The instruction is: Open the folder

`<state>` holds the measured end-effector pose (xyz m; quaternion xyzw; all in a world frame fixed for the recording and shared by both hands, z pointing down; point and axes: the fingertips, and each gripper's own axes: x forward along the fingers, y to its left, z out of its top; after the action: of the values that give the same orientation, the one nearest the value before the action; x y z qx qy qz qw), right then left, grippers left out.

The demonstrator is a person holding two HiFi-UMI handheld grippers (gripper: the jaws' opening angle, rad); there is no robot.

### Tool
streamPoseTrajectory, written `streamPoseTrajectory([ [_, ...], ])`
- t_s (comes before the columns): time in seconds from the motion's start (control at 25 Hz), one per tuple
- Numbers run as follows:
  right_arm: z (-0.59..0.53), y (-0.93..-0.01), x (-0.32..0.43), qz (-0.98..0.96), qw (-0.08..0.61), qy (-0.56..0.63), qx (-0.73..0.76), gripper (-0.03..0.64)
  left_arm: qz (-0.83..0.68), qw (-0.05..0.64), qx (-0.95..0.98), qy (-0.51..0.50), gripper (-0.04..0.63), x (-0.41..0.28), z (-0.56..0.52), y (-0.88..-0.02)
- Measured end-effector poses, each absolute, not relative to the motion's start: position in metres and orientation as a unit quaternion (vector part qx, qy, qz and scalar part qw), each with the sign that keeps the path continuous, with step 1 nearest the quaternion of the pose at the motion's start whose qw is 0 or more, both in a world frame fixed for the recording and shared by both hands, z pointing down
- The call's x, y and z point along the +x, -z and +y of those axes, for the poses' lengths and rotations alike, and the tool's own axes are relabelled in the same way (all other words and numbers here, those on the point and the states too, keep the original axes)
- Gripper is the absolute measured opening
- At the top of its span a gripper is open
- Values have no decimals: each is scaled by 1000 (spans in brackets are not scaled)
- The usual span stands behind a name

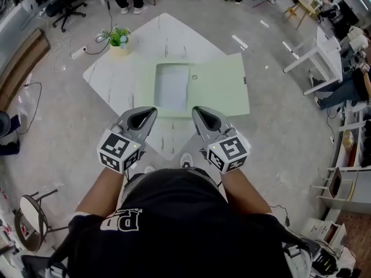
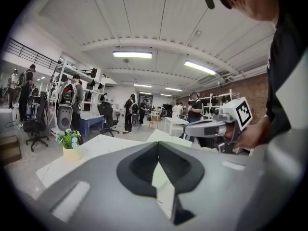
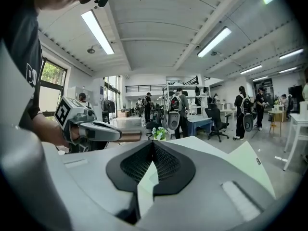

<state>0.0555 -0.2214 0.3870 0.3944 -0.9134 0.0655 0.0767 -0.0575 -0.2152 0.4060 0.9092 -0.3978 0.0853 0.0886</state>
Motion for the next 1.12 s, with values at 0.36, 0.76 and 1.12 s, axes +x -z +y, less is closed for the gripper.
streamPoseTrajectory([
  [0.36,-221,-389,59,-914,59,-86,393,0,-399,76,910,-85,57,-56,-216,-398],
  [0.76,-223,-392,60,-913,62,-89,394,0,-400,74,910,-85,57,-55,-219,-394],
  [1.12,-225,-395,61,-912,64,-91,395,0,-402,72,909,-87,57,-54,-221,-394],
])
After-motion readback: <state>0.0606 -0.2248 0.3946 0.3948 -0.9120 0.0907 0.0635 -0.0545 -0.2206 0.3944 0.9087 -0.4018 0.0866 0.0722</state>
